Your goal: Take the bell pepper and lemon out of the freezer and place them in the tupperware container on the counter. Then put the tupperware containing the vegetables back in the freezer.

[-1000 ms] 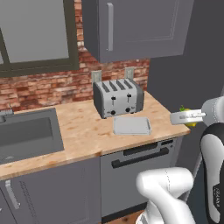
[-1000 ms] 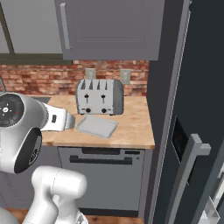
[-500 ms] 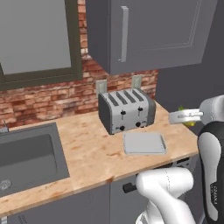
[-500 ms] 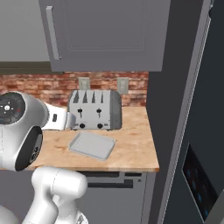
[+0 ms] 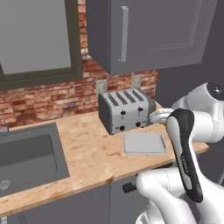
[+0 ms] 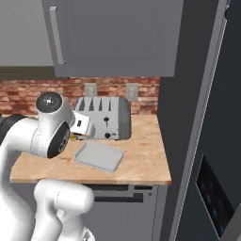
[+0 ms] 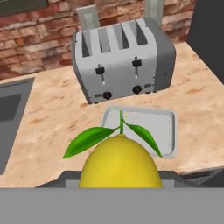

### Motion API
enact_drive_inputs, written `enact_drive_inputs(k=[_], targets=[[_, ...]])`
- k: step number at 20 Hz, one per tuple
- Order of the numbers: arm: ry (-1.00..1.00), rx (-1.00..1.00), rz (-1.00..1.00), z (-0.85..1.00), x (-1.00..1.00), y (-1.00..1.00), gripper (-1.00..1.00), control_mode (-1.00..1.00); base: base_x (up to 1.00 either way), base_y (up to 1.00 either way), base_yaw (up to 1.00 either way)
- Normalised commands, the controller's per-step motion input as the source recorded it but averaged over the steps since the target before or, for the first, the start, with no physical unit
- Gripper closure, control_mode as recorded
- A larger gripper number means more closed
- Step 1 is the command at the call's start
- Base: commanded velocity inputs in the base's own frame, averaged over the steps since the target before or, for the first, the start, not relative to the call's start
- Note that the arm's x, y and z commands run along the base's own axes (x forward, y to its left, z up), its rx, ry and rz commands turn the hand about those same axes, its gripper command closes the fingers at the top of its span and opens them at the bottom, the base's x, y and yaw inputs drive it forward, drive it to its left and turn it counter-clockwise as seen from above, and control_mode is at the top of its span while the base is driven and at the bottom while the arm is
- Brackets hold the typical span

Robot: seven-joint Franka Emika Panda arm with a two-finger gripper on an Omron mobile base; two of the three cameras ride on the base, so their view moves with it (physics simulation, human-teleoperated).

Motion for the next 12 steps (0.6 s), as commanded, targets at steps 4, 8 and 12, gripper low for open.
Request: enact_drive_inputs(k=[4, 8, 12], targets=[[0.21, 0.00, -0.06, -1.00, 0.90, 0.09, 1.00, -1.00, 0.00, 0.00, 0.00], [0.10, 0.00, -0.08, -0.97, 0.68, 0.15, 1.00, -1.00, 0.00, 0.00, 0.00], [0.05, 0.00, -0.09, -0.73, 0.48, 0.15, 1.00, -1.00, 0.00, 0.00, 0.00]])
